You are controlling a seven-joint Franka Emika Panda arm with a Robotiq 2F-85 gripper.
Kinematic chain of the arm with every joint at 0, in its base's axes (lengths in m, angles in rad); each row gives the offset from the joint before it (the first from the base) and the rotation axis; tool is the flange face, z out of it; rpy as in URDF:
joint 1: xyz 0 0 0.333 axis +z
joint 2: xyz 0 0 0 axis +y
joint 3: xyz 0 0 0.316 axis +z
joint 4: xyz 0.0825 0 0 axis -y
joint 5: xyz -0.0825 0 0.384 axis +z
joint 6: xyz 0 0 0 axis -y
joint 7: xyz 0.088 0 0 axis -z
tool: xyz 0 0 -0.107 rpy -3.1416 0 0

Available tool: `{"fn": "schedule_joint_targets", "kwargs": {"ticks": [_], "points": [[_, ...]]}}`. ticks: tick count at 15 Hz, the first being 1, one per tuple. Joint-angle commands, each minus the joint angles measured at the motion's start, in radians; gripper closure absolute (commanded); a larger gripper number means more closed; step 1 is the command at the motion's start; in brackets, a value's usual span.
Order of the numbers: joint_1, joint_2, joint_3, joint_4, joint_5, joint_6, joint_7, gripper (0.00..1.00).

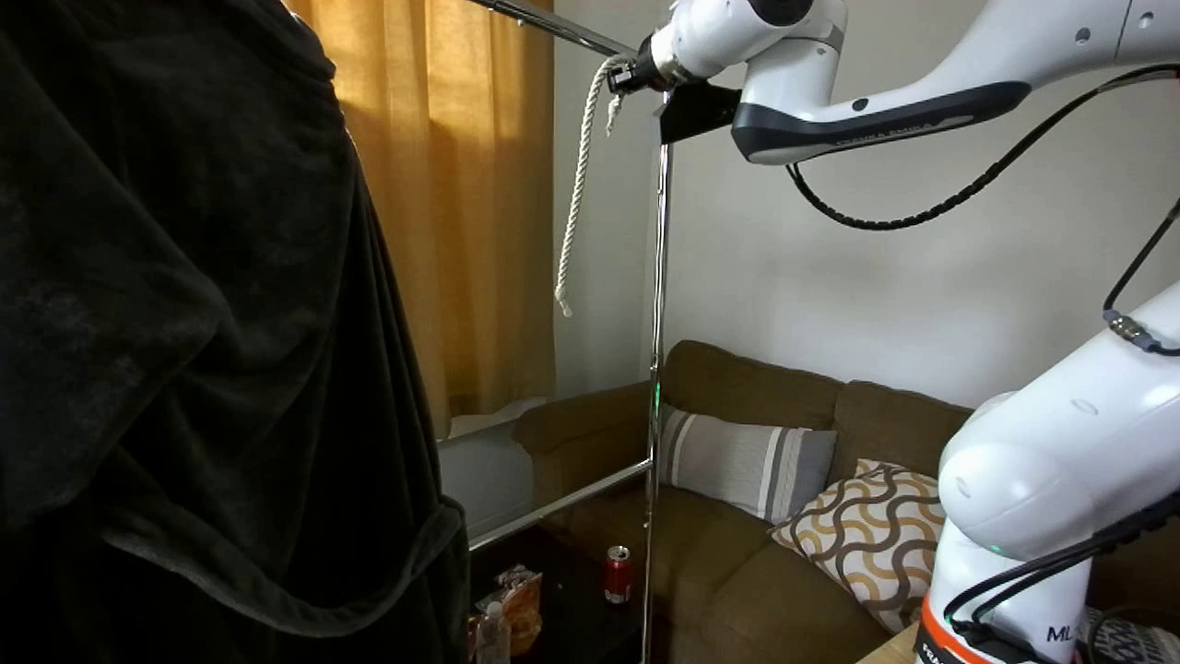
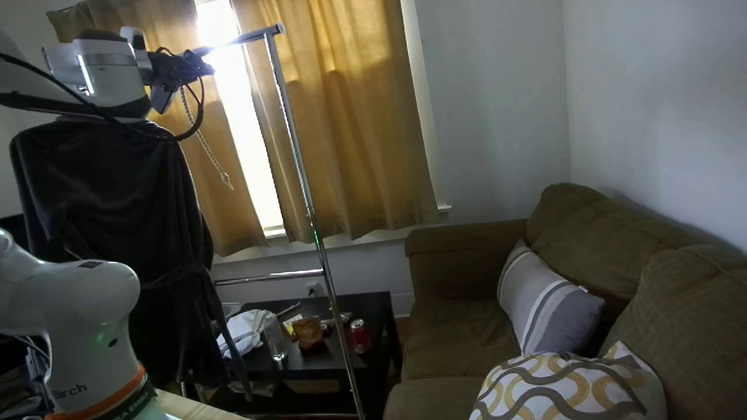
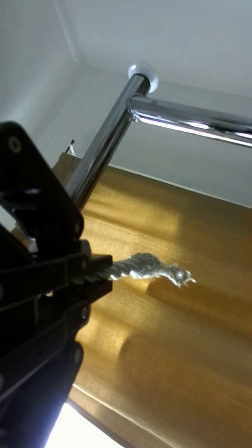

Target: Move the piece of rope to the top metal rod

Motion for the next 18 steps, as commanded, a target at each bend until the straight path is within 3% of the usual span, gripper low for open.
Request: {"fn": "schedule_joint_targets", "kwargs": {"ticks": [1, 8, 13, 14, 15, 16, 18], "points": [[-0.025, -0.042, 0.026, 0.006, 0.098, -0.024, -0.115, 0.97], [-0.061, -0.077, 0.063, 0.074, 0.248, -0.012, -0.33, 0.97], [-0.126, -0.035, 0.09, 0.157, 0.265, 0.082, -0.317, 0.97], [-0.095, -0.017, 0.073, 0.175, 0.21, 0.084, -0.276, 0.97], [-0.112, 0.003, 0.078, 0.194, 0.197, 0.108, -0.255, 0.97], [-0.091, -0.036, 0.073, 0.153, 0.224, 0.069, -0.293, 0.88], [-0.094, -0.015, 0.073, 0.173, 0.22, 0.081, -0.284, 0.88]]}}
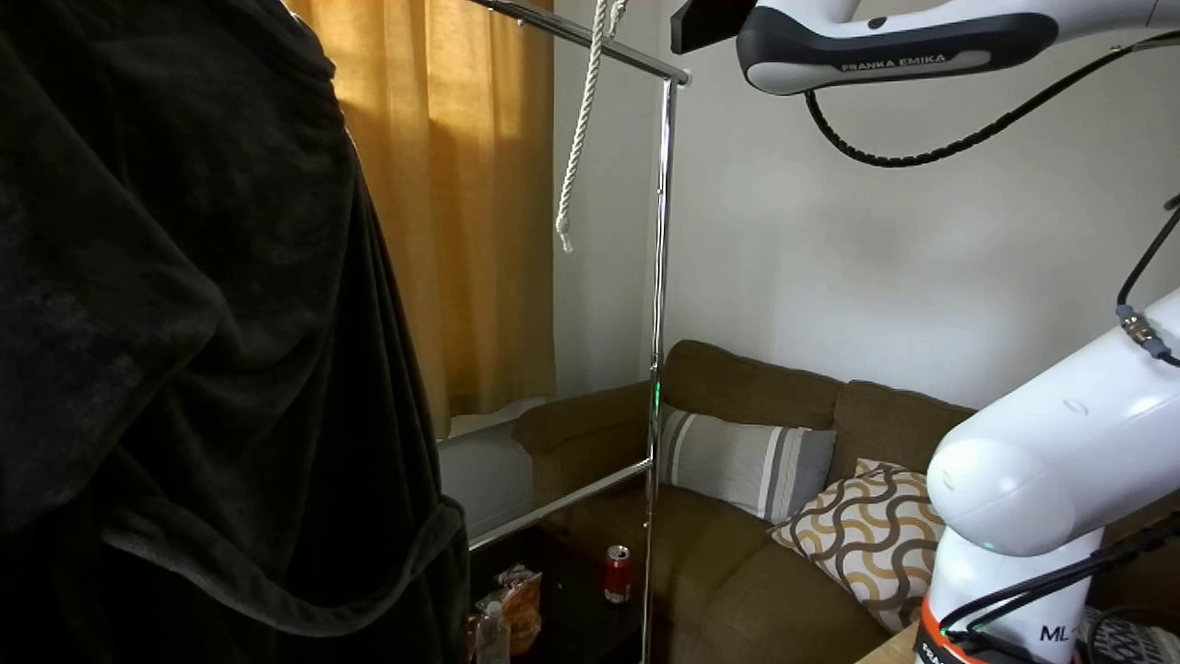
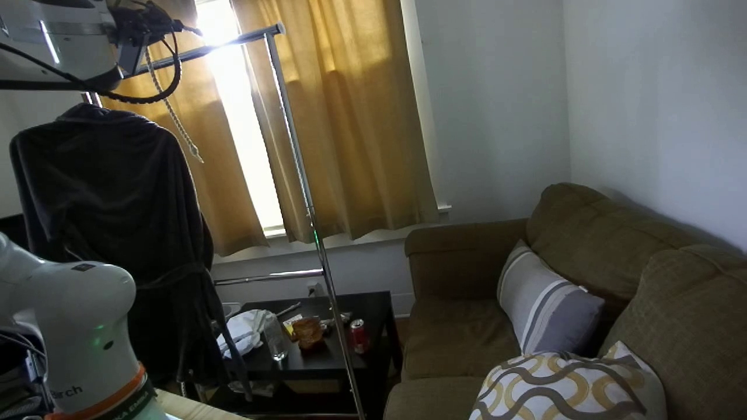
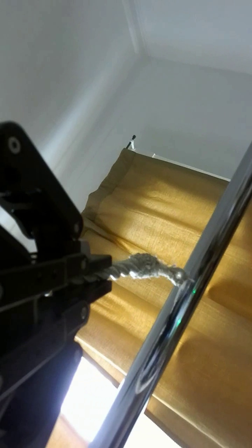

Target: Move the piece of rope to the top metal rod

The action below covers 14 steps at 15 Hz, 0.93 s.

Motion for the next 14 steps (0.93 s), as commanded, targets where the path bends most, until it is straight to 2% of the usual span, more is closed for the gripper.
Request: {"fn": "schedule_joint_targets", "kwargs": {"ticks": [1, 6, 7, 14], "points": [[-0.001, 0.009, 0.0, 0.006, 0.0, 0.003, 0.001, 0.88], [-0.003, 0.02, 0.0, 0.017, 0.0, 0.007, 0.004, 0.88], [-0.003, 0.02, 0.0, 0.018, 0.0, 0.007, 0.004, 0.97], [-0.02, 0.158, -0.013, 0.187, 0.028, 0.024, 0.14, 0.97]]}}
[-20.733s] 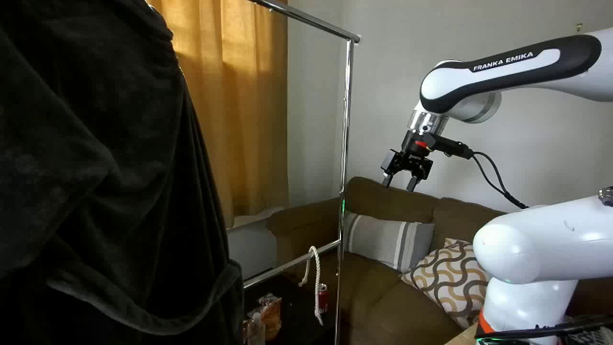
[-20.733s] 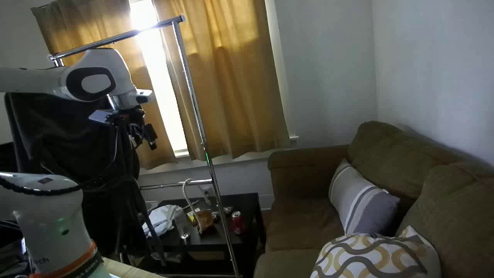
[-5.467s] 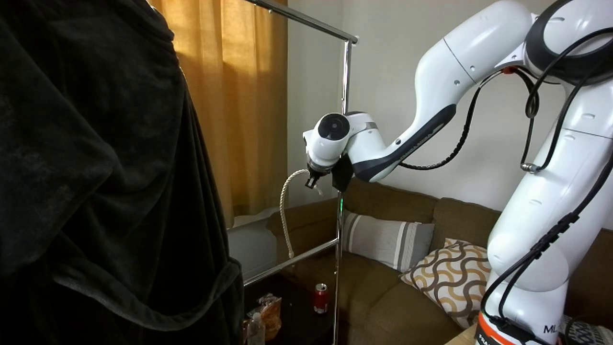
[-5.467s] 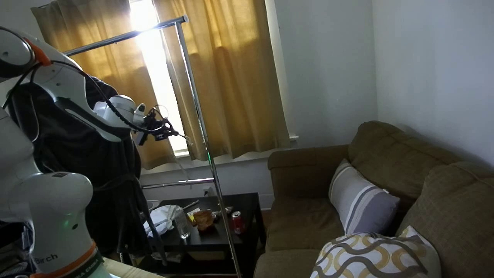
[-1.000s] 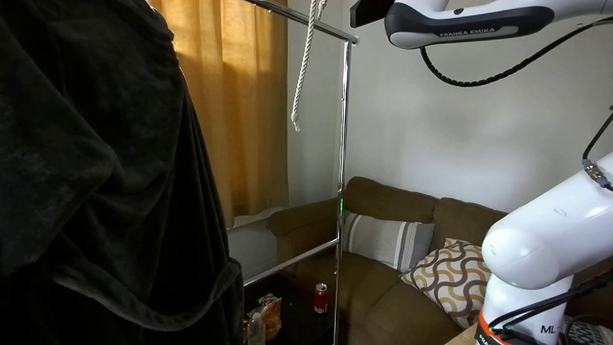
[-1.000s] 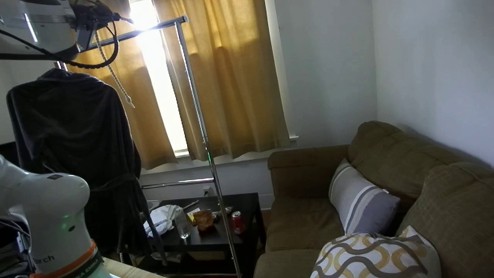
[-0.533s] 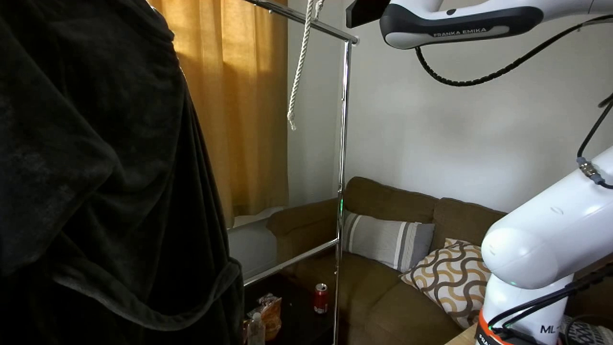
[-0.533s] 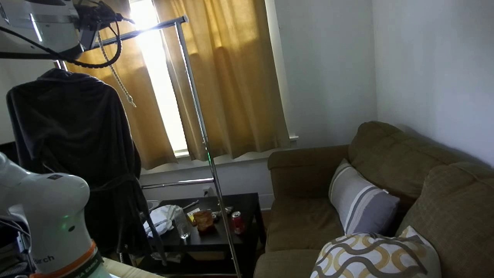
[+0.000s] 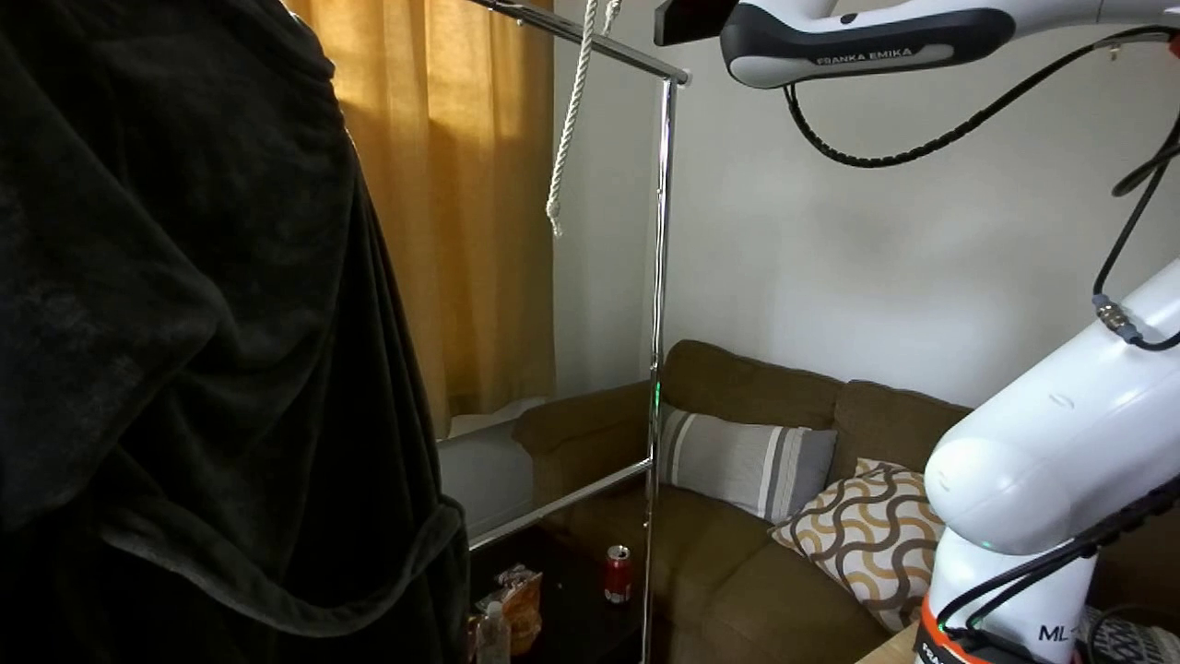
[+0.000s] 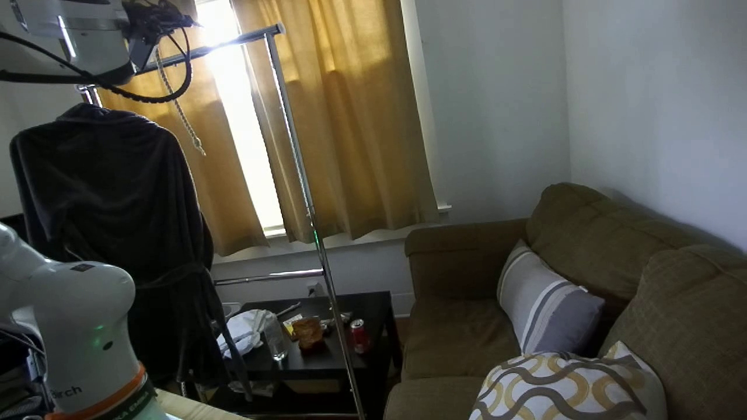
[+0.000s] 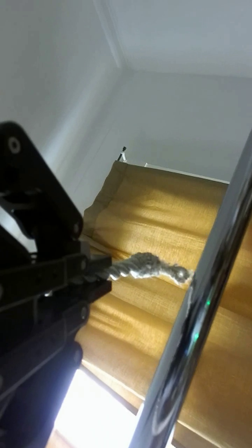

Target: Move the piece of rope to the top metal rod

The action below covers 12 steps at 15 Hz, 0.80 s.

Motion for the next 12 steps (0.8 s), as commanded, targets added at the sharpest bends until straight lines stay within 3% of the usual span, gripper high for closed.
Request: {"fn": "schedule_joint_targets", "kwargs": {"ticks": [1, 6, 7, 12], "points": [[0.003, 0.094, -0.003, 0.118, 0.039, 0.002, 0.048, 0.97], [0.039, 0.208, -0.011, 0.23, 0.182, -0.078, 0.004, 0.97], [-0.017, 0.227, 0.027, 0.253, 0.251, -0.075, -0.027, 0.97], [-0.06, 0.338, 0.079, 0.406, 0.398, -0.154, -0.112, 0.97]]}}
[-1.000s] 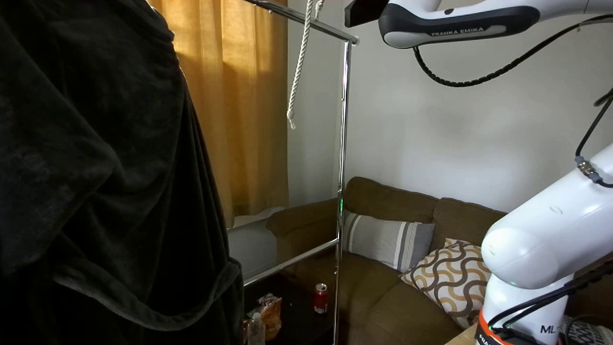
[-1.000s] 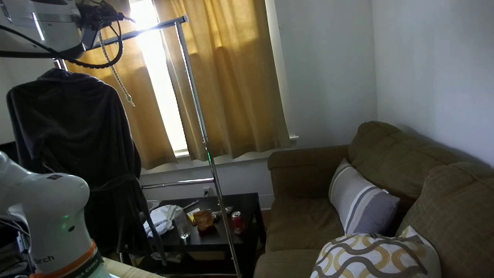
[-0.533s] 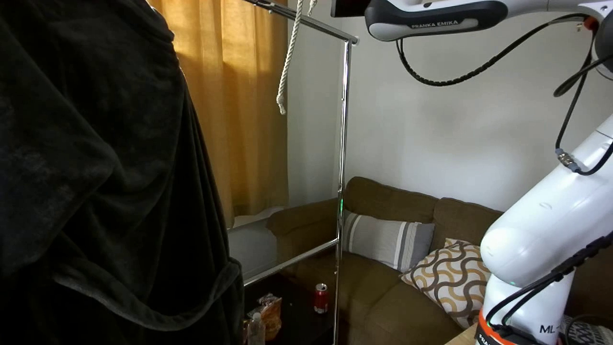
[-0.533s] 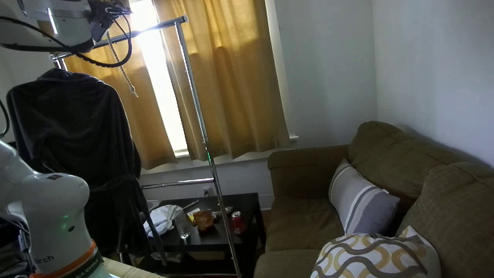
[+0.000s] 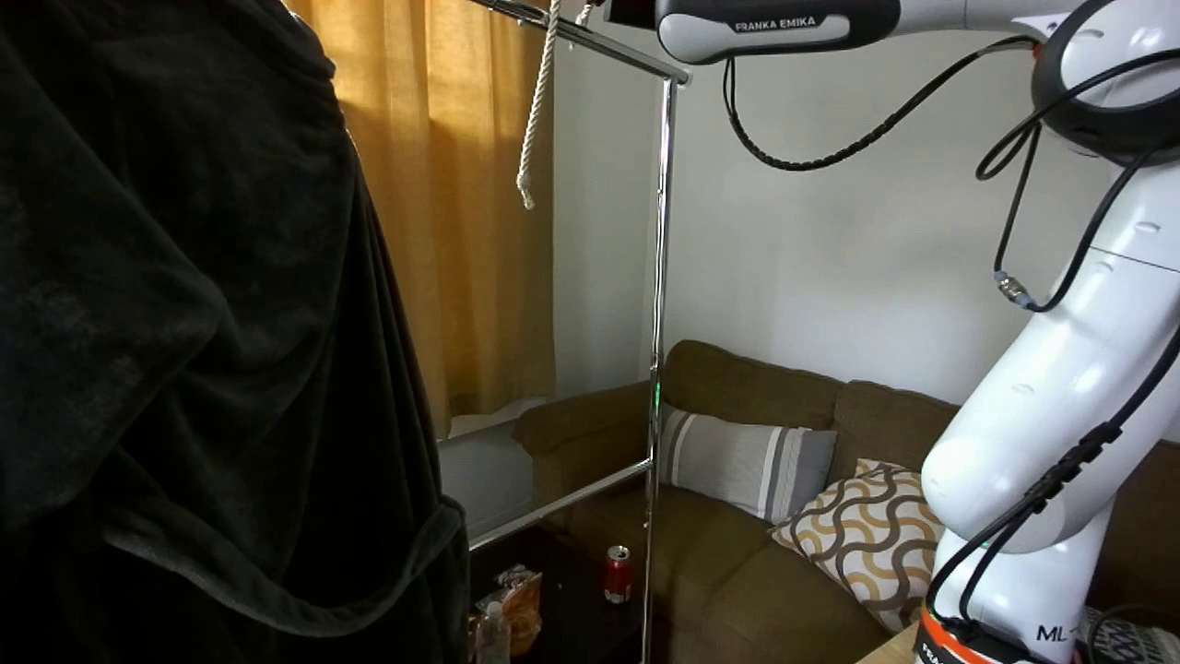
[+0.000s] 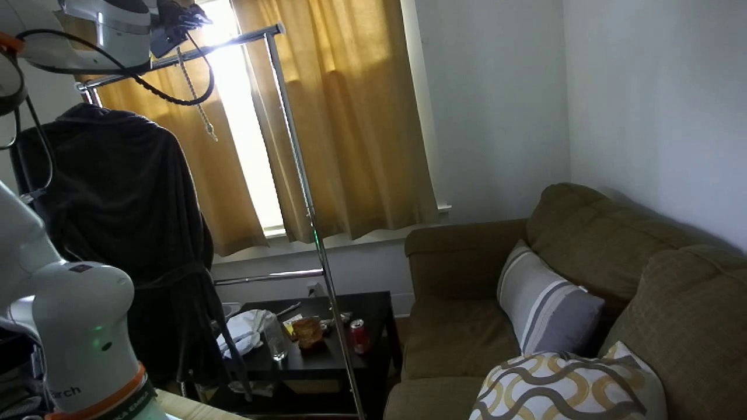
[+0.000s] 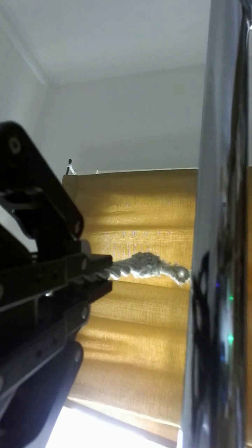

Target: Move the piece of rope to the top metal rod

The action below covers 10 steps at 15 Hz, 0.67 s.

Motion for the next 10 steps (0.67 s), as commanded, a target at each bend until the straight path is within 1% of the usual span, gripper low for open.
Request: {"fn": "schedule_joint_targets", "kwargs": {"ticks": [1, 6, 10], "points": [[-0.038, 0.085, 0.051, 0.135, 0.104, -0.09, -0.075, 0.97], [-0.046, 0.164, 0.072, 0.244, 0.151, -0.238, -0.125, 0.97], [-0.02, 0.212, 0.061, 0.292, 0.19, -0.309, -0.163, 0.97]]}}
